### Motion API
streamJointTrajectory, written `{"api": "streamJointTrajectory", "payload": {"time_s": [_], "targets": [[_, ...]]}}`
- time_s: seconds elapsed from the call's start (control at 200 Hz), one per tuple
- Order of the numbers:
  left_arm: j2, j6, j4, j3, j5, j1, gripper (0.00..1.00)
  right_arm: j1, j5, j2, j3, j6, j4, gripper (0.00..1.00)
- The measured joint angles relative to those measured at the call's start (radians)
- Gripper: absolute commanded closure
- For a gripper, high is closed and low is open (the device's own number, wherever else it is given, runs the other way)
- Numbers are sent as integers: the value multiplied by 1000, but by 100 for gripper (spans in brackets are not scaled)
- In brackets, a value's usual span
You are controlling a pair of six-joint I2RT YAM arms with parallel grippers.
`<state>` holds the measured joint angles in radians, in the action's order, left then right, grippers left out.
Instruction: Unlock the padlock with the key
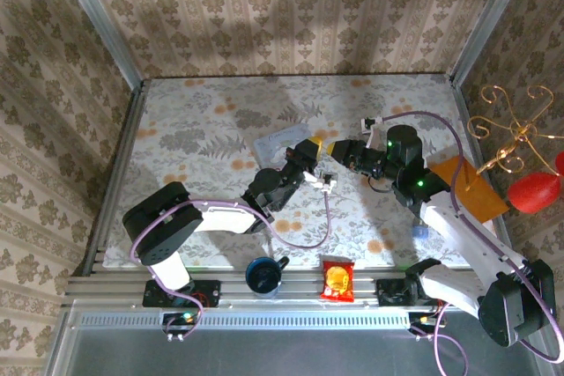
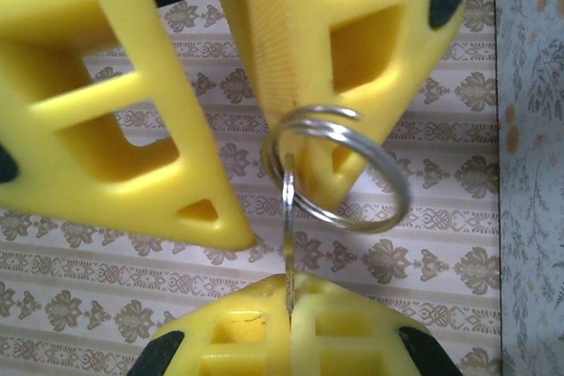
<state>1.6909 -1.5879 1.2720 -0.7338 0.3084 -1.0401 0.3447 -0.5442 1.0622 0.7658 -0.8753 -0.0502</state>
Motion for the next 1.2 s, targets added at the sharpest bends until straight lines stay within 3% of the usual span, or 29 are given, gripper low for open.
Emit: {"api": "streamJointTrajectory", "payload": {"time_s": [0.395,0.5,0.61,0.64,0.67,0.7,0.72,0.73,1.016,1.201], "targets": [[0,8,-3,-11,6,0,100,5,-15,10,0,0,-8,88],[0,10,-3,-11,8,1,100,5,-14,10,0,0,-7,100],[0,16,-4,-11,11,1,100,5,-13,9,0,5,-5,100],[0,20,-4,-11,11,1,87,5,-13,9,1,6,-5,100],[0,25,-4,-11,11,1,62,5,-13,8,1,8,-3,100],[0,32,-3,-11,14,1,35,5,-12,8,1,9,1,100],[0,39,-3,-11,15,1,6,5,-10,7,1,9,5,100],[0,41,-2,-11,16,1,1,5,-10,6,2,9,8,100],[-74,156,-1,70,110,0,0,5,31,4,6,42,59,100],[-217,376,-34,194,281,-22,0,5,66,9,6,66,78,100]]}}
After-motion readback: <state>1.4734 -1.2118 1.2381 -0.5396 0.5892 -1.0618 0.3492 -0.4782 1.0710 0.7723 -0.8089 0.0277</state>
